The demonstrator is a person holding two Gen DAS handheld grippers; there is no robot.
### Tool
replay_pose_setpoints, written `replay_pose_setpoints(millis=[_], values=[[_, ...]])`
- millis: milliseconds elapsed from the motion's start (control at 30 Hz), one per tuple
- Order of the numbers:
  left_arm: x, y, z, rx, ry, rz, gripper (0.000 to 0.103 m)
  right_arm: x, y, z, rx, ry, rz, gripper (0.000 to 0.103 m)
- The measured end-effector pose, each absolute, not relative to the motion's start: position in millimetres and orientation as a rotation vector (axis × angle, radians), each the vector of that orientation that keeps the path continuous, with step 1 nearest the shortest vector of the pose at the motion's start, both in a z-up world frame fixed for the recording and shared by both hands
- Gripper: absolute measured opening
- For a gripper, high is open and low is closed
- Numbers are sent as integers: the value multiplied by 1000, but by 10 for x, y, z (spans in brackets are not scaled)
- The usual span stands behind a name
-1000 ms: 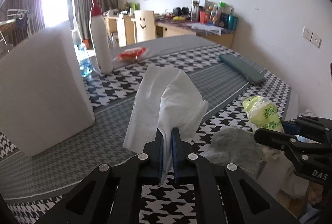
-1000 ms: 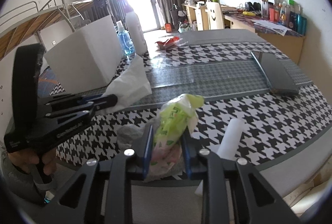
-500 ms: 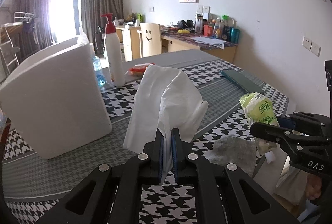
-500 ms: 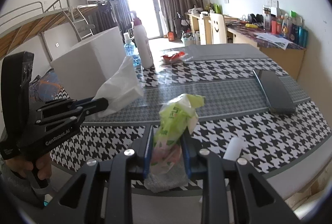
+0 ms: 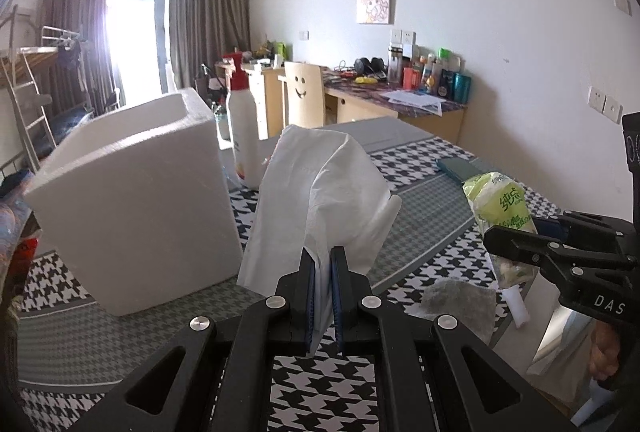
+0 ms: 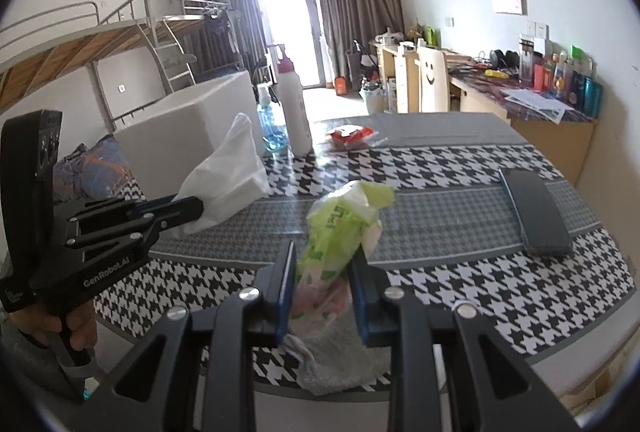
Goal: Organize soft objects
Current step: 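Lift the white tissues and green packet with both tools off the table, then carry the tissues and green packet with both tools over the foam box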
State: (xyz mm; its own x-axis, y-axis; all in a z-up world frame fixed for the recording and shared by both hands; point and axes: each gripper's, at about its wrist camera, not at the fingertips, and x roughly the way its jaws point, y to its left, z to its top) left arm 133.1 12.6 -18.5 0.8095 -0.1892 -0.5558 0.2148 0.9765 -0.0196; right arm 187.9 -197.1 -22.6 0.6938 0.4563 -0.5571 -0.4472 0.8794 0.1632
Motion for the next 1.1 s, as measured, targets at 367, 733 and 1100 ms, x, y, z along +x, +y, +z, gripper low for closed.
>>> replay_pose_setpoints(millis=[367,733,1100], values=[[1289,188,-75,52,548,-207,8,1997,-1928,-140,17,591,505,30],[1294,218,103,54,506,-205,8,2048,-1868,-23,15,555,516,30],[1375,301,262,50,474,-190,8,2121,-1834,74,17,532,522,30]])
